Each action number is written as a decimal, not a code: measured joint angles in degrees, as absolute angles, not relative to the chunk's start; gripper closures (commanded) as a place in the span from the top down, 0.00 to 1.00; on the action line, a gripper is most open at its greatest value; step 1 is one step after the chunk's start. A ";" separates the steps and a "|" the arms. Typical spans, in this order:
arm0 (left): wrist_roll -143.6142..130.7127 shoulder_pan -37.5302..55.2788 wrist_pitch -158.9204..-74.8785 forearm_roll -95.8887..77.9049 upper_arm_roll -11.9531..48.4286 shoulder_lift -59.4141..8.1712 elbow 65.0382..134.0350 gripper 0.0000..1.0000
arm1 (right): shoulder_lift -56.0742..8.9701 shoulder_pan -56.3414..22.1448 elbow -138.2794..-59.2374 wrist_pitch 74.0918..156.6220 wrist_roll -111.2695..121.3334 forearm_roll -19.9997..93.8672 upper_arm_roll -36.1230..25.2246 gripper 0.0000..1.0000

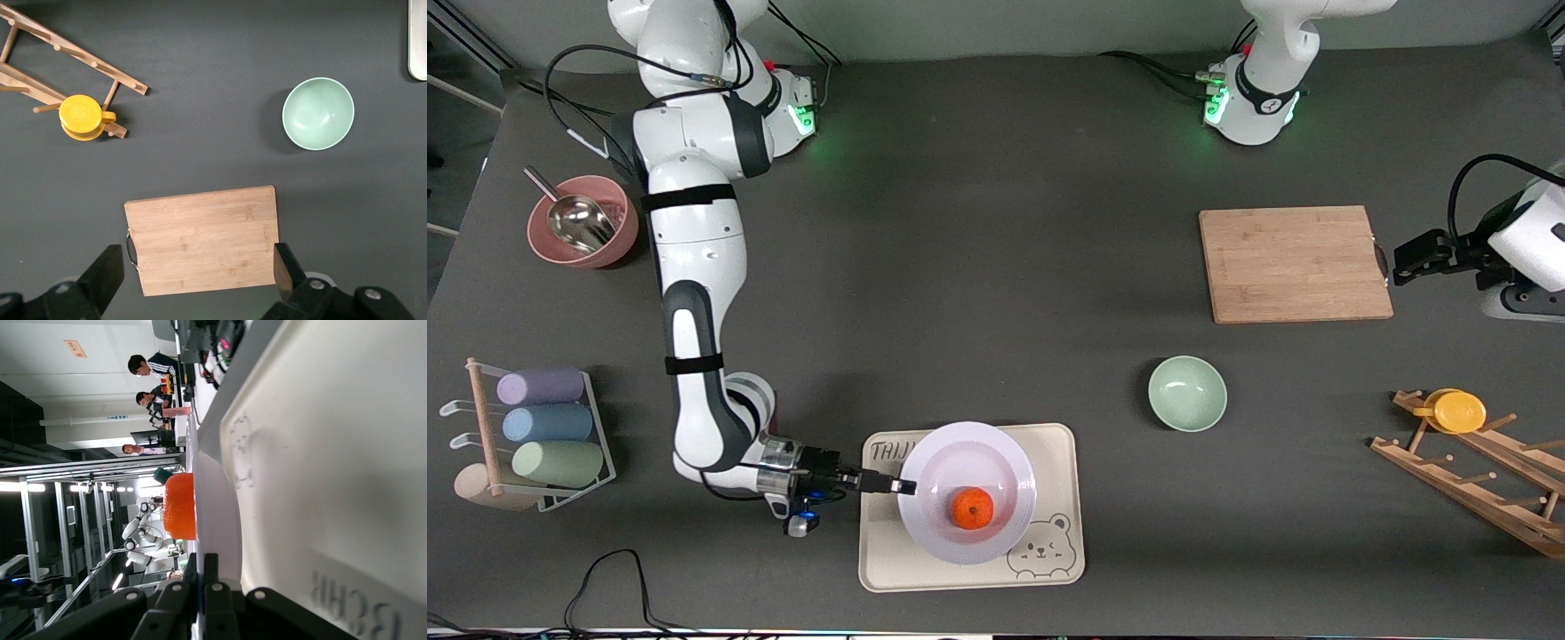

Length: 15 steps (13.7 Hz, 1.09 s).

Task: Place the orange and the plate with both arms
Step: 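Hold the plate on the tray and open the right gripper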

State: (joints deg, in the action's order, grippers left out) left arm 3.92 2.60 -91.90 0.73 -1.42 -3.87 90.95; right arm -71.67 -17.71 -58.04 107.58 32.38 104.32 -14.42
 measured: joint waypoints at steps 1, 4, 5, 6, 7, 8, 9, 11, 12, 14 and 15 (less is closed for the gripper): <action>3.92 2.60 -91.90 0.73 -1.42 -3.87 90.95 1.00 | -72.40 -17.72 -57.85 108.75 33.32 104.32 -13.63 0.00; 3.92 2.60 -91.91 0.73 -1.42 -3.87 90.95 1.00 | -73.55 -17.73 -57.39 110.16 35.63 104.32 -12.89 0.00; 3.92 2.60 -91.91 0.73 -1.42 -3.87 90.95 1.00 | -73.65 -17.73 -57.27 110.16 36.04 104.32 -12.89 0.00; 3.92 2.60 -91.91 0.73 -1.42 -3.87 90.95 1.00 | -73.70 -17.73 -57.15 110.17 36.11 104.32 -12.89 0.00; 3.92 2.60 -91.91 0.73 -1.42 -3.87 90.95 1.00 | -73.73 -17.73 -57.05 110.21 36.12 104.32 -12.89 0.00; 3.92 2.60 -91.92 0.73 -1.42 -3.87 90.95 1.00 | -73.74 -17.73 -57.00 110.34 36.13 104.32 -12.89 0.00; 3.92 2.59 -91.93 0.73 -1.42 -3.87 90.95 1.00 | -73.75 -17.73 -56.98 110.49 36.13 104.32 -12.89 0.00; 3.92 2.59 -91.93 0.73 -1.42 -3.87 90.95 1.00 | -73.75 -17.73 -56.95 110.66 36.13 104.32 -12.89 0.16; 3.92 2.59 -91.94 0.73 -1.43 -3.88 90.95 1.00 | -73.75 -17.73 -56.93 110.72 36.13 104.32 -12.89 0.30; 3.92 2.59 -91.94 0.73 -1.43 -3.89 90.95 1.00 | -73.75 -17.72 -56.86 110.73 36.14 104.38 -12.89 0.46; 3.92 2.58 -91.94 0.73 -1.43 -3.91 90.95 1.00 | -73.75 -17.72 -56.85 110.73 36.15 104.39 -12.89 0.64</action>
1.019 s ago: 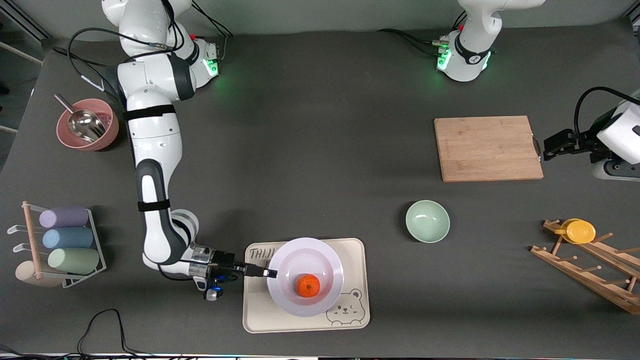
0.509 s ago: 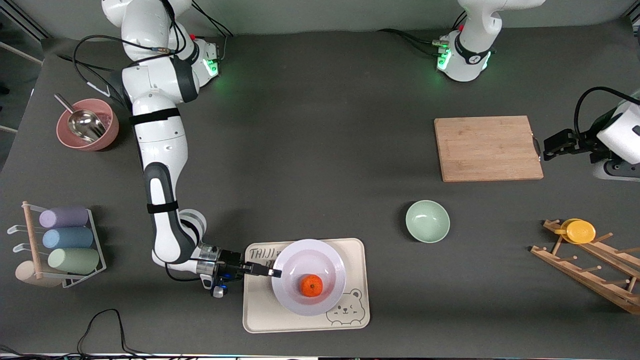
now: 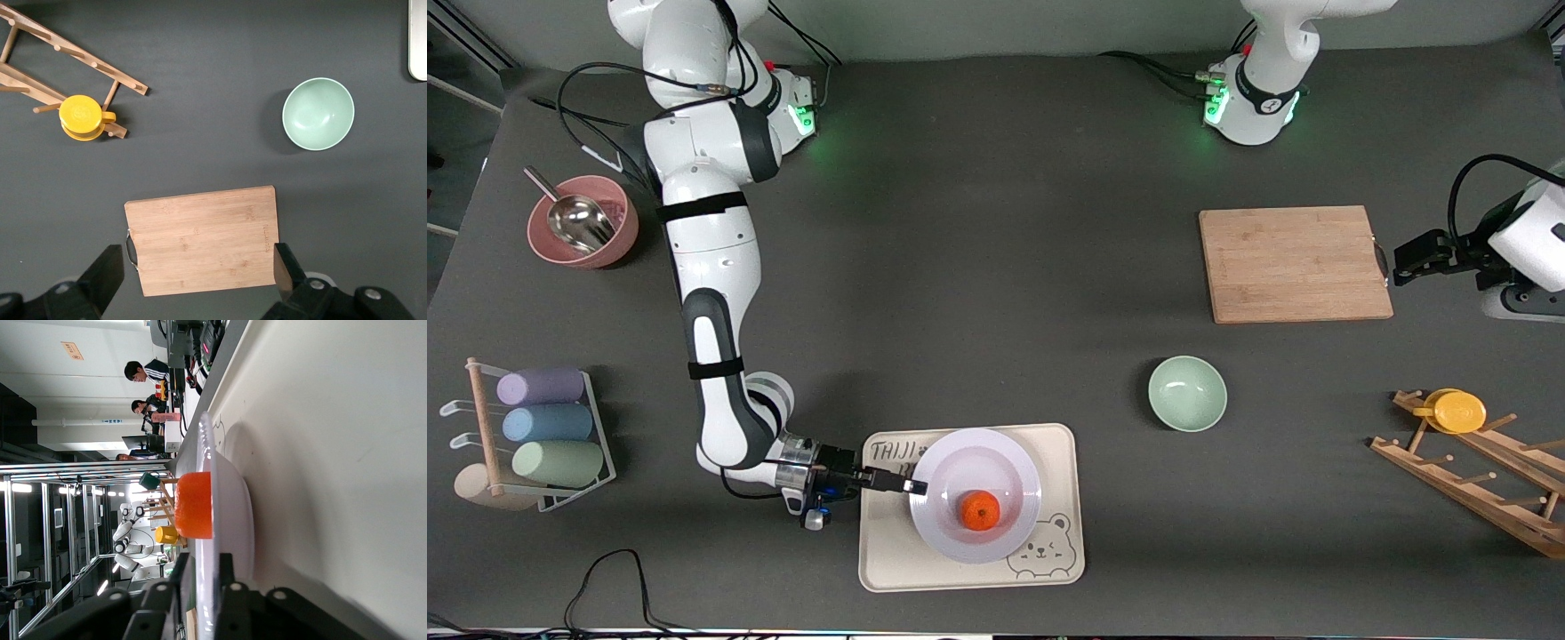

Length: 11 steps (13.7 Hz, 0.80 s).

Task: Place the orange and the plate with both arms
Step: 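Hold the plate on the tray and open the right gripper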

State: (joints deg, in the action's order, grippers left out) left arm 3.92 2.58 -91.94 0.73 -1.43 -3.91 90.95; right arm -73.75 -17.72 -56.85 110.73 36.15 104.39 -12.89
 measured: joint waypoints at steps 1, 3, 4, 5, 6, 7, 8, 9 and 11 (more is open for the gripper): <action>3.92 2.58 -91.94 0.73 -1.43 -3.94 90.95 1.00 | -73.75 -17.72 -56.84 110.72 36.16 104.40 -12.89 1.00; 3.92 2.58 -91.94 0.73 -1.43 -4.03 90.95 1.00 | -73.75 -17.72 -56.76 110.72 36.16 104.48 -12.88 1.00; 3.92 2.57 -91.94 0.73 -1.43 -4.08 90.95 1.00 | -73.75 -17.72 -56.58 110.72 36.16 104.51 -12.85 1.00; 3.92 2.57 -91.94 0.73 -1.43 -4.13 90.95 1.00 | -73.75 -17.72 -56.30 110.72 36.16 104.52 -12.84 1.00; 3.92 2.57 -91.94 0.72 -1.43 -4.18 90.95 1.00 | -73.73 -17.70 -56.01 110.72 36.16 104.58 -12.84 1.00; 3.92 2.57 -91.94 0.72 -1.43 -4.22 90.95 1.00 | -73.72 -17.69 -55.82 110.72 36.16 104.58 -12.84 1.00; 3.92 2.57 -91.97 0.72 -1.43 -4.24 90.95 1.00 | -73.72 -17.69 -55.82 110.72 36.16 104.58 -12.84 1.00; 3.92 2.57 -91.99 0.72 -1.43 -4.27 90.95 1.00 | -73.72 -17.69 -55.81 110.72 36.16 104.58 -12.84 1.00; 3.92 2.57 -92.02 0.72 -1.43 -4.31 90.95 1.00 | -73.68 -17.67 -55.62 110.72 35.83 104.58 -12.85 1.00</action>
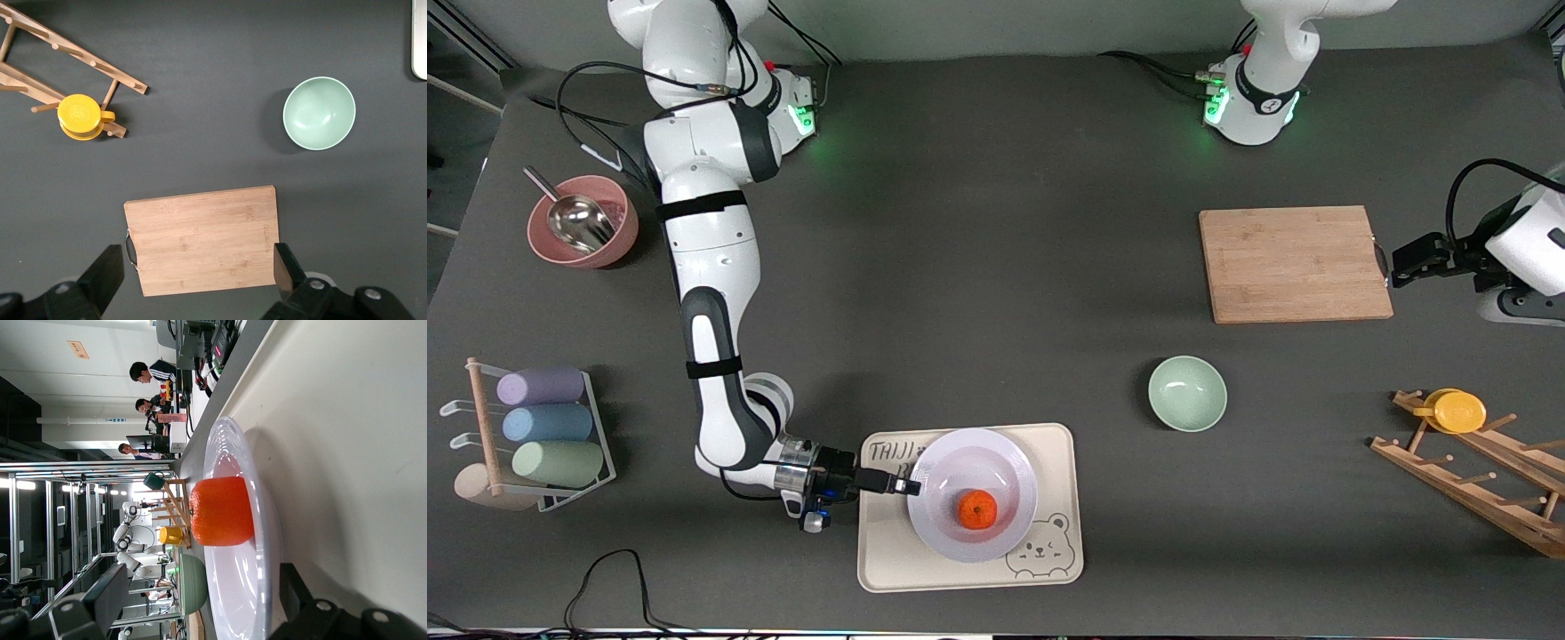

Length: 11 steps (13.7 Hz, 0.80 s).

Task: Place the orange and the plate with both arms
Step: 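Hold the plate on the tray and open the right gripper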

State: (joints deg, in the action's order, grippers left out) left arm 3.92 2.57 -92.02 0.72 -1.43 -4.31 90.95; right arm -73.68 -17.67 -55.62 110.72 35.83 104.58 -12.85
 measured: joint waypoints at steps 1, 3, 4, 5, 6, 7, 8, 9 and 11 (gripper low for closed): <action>3.92 2.57 -92.05 0.72 -1.43 -4.33 90.95 1.00 | -73.55 -17.66 -55.35 110.72 35.19 104.40 -12.86 1.00; 3.92 2.57 -92.07 0.72 -1.43 -4.35 90.95 1.00 | -72.85 -17.67 -54.87 110.72 33.68 103.28 -12.87 1.00; 3.92 2.57 -92.08 0.72 -1.43 -4.35 90.95 1.00 | -72.30 -17.67 -54.71 110.72 32.68 102.73 -12.91 1.00; 3.92 2.57 -92.09 0.71 -1.43 -4.35 90.94 1.00 | -71.68 -17.67 -54.69 110.72 31.67 102.07 -12.98 1.00; 3.92 2.57 -92.09 0.71 -1.43 -4.35 90.94 1.00 | -71.11 -17.66 -54.68 110.72 30.90 101.50 -13.07 1.00; 3.92 2.57 -92.09 0.71 -1.43 -4.36 90.94 1.00 | -70.57 -17.65 -54.67 110.72 30.15 100.52 -13.12 1.00; 3.92 2.57 -92.10 0.71 -1.43 -4.36 90.94 1.00 | -70.04 -17.65 -54.67 110.73 29.56 99.43 -13.13 1.00; 3.92 2.57 -92.11 0.71 -1.43 -4.36 90.94 1.00 | -69.48 -17.65 -54.67 110.73 28.89 98.72 -13.13 1.00; 3.92 2.57 -92.12 0.71 -1.43 -4.36 90.93 1.00 | -68.58 -17.63 -54.67 110.73 27.60 98.07 -13.21 1.00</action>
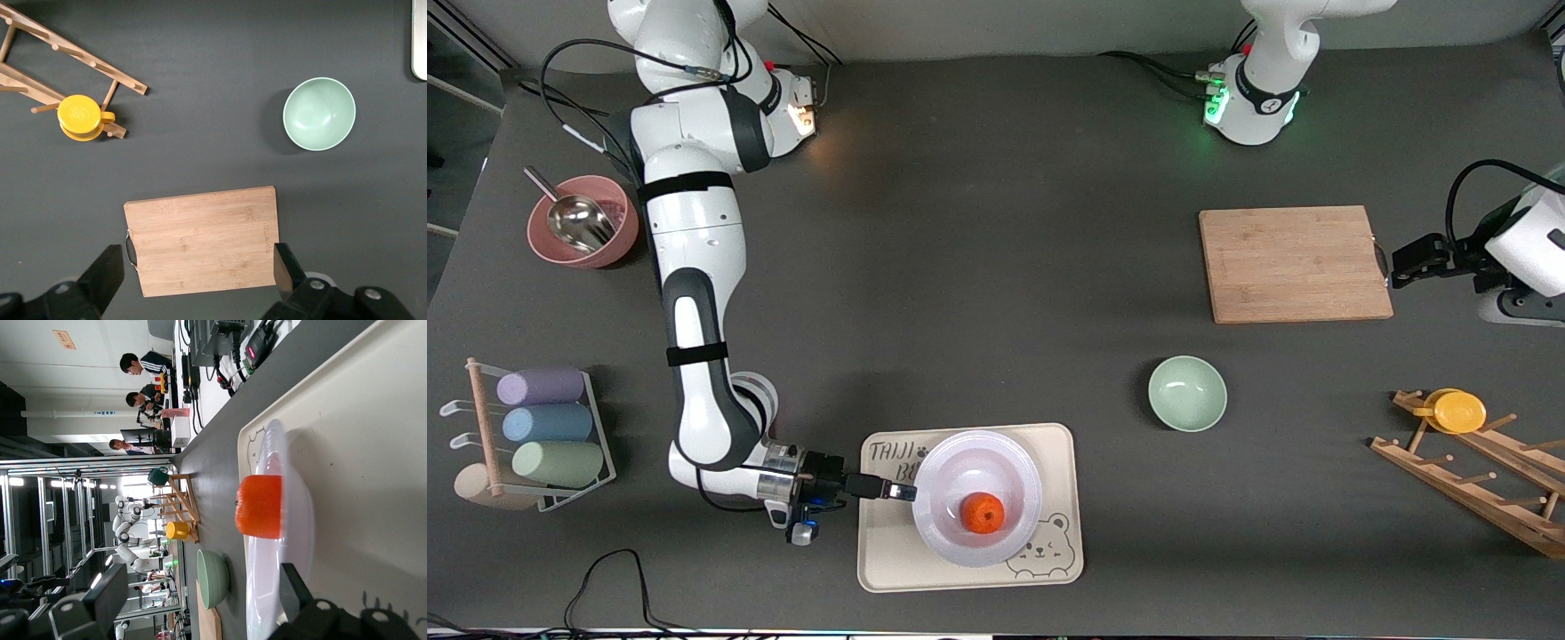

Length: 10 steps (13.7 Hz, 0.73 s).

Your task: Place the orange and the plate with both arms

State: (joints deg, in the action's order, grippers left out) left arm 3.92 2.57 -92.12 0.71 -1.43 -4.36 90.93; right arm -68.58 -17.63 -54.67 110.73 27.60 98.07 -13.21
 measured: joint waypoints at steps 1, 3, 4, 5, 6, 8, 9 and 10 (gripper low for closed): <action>3.92 2.57 -92.13 0.71 -1.43 -4.36 90.93 1.00 | -68.16 -17.58 -54.67 110.73 27.22 97.59 -13.22 1.00; 3.92 2.57 -92.15 0.71 -1.43 -4.36 90.93 1.00 | -67.34 -17.55 -54.68 110.72 26.47 96.40 -13.22 1.00; 3.92 2.57 -92.15 0.71 -1.43 -4.36 90.93 1.00 | -66.85 -17.54 -54.67 110.72 25.83 95.76 -13.22 1.00; 3.92 2.57 -92.18 0.71 -1.43 -4.36 90.92 1.00 | -66.20 -17.51 -54.68 110.72 25.19 95.21 -13.22 1.00; 3.92 2.57 -92.21 0.71 -1.43 -4.36 90.91 1.00 | -65.60 -17.44 -54.68 110.72 24.45 94.52 -13.23 1.00; 3.92 2.57 -92.23 0.70 -1.43 -4.36 90.91 1.00 | -64.06 -17.20 -54.68 110.72 21.81 90.23 -13.24 1.00; 3.92 2.57 -92.25 0.70 -1.43 -4.36 90.91 1.00 | -62.99 -17.11 -54.68 110.72 19.90 86.58 -13.24 1.00; 3.92 2.57 -92.26 0.70 -1.43 -4.36 90.90 1.00 | -61.67 -17.05 -54.73 110.71 17.98 82.54 -13.24 1.00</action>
